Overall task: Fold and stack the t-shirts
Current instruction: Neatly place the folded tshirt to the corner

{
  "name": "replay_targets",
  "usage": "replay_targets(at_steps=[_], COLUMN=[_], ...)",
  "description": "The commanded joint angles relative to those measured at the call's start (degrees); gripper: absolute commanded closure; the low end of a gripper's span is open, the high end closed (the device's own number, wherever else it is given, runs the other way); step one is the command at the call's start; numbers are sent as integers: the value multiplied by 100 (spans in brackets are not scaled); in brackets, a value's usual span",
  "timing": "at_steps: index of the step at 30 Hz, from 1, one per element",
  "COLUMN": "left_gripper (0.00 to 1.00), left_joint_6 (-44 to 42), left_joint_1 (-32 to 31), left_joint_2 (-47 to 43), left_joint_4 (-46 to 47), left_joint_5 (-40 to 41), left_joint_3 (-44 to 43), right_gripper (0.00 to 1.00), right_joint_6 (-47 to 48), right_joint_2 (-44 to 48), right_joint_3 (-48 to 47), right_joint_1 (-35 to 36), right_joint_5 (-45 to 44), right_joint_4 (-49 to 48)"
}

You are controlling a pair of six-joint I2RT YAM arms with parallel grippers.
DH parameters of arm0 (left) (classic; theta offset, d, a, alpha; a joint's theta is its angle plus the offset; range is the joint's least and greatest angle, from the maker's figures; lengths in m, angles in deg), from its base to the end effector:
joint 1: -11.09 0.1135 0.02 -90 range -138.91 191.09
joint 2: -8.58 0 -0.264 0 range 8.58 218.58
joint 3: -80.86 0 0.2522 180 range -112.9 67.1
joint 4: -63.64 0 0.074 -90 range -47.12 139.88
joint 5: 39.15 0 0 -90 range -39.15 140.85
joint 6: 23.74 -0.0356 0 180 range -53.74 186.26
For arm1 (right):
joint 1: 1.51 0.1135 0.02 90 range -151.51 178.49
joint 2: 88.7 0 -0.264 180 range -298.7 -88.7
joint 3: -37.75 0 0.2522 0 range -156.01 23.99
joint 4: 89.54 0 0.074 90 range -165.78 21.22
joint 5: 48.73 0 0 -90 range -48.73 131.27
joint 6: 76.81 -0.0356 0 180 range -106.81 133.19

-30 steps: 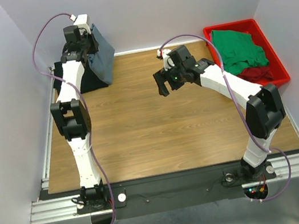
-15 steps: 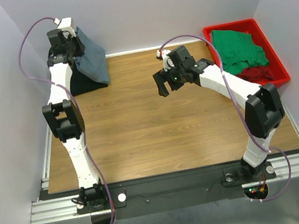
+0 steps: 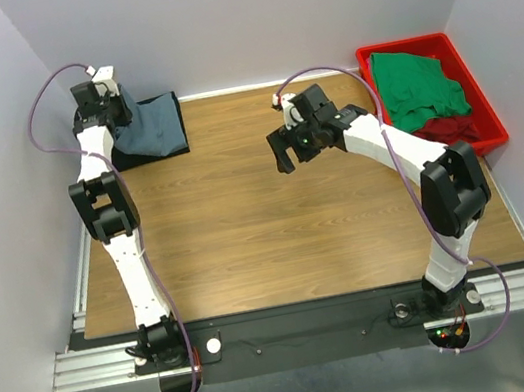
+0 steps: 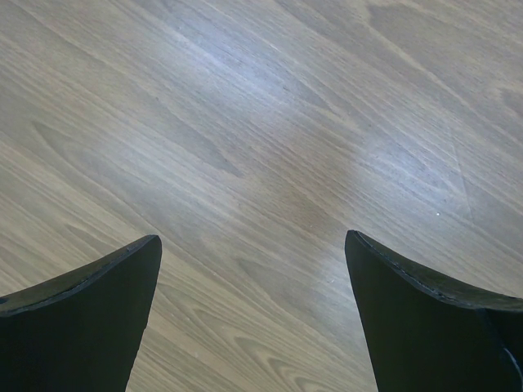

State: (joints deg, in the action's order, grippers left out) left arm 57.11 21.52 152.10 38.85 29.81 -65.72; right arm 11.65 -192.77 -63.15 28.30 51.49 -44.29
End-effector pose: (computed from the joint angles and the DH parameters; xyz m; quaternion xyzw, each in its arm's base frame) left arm 0.5764 0.0931 0.2442 0.0934 0.8149 -0.0551 0.5694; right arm 0.3512 0.2085 0.2741 -0.2581 0.8953 0.1757 0.3179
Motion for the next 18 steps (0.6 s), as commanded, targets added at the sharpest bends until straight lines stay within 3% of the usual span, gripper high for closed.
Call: replay_targets(at_steps=[1, 5, 8, 12, 14, 18], left_gripper=[98, 93, 85, 53, 45, 14], left_joint_6=[-350, -631, -929, -1326, -1501, -2046], left_joint_1=[29, 64, 81, 169, 248, 336], left_joint_2=[-141, -97, -44, -70, -166, -465], left_joint_4=[268, 294, 285, 294, 233, 250], left_joint_5=[-129, 12, 275, 714, 908, 1268], left_joint_3=[-491, -491, -588, -649, -737, -763], right_gripper=[0, 0, 0, 0, 0, 0], right_joint_6=[-31, -48, -48, -31, -13, 13], right_joint_2=[-43, -69, -52, 18, 71, 177], right_joint_3=[-155, -146, -155, -129, -102, -32], right_joint_1=[-9, -9, -9, -9, -9, -9], right_joint_5=[77, 112, 130, 77, 33, -20], right_joint_4=[-134, -125, -116, -108, -107, -107])
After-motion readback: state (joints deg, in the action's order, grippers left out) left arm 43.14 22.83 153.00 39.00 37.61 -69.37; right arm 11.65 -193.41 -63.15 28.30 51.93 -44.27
